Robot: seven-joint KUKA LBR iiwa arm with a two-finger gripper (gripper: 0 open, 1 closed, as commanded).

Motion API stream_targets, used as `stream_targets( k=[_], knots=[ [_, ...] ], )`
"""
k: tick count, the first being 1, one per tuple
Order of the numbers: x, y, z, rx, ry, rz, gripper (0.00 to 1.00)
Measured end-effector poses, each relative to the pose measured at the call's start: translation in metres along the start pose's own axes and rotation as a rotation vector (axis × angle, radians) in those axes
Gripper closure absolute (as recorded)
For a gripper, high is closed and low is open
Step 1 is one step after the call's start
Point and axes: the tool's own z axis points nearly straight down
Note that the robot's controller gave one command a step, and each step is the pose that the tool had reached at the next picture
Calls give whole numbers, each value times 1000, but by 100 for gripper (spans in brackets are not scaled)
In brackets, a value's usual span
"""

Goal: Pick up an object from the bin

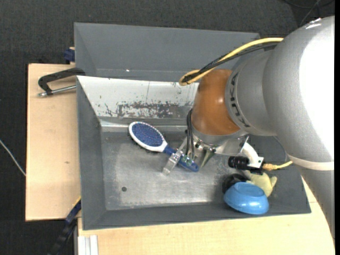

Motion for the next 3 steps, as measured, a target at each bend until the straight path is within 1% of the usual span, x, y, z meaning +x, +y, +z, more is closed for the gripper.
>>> stream_targets(
  k=[1,2,3],
  knots=[
    [2,3,-3,-2,7,-3,100],
    [1,4,-59,-3,-4,-5,100],
    [0,6,-112,-3,-4,-7,100]
  ],
)
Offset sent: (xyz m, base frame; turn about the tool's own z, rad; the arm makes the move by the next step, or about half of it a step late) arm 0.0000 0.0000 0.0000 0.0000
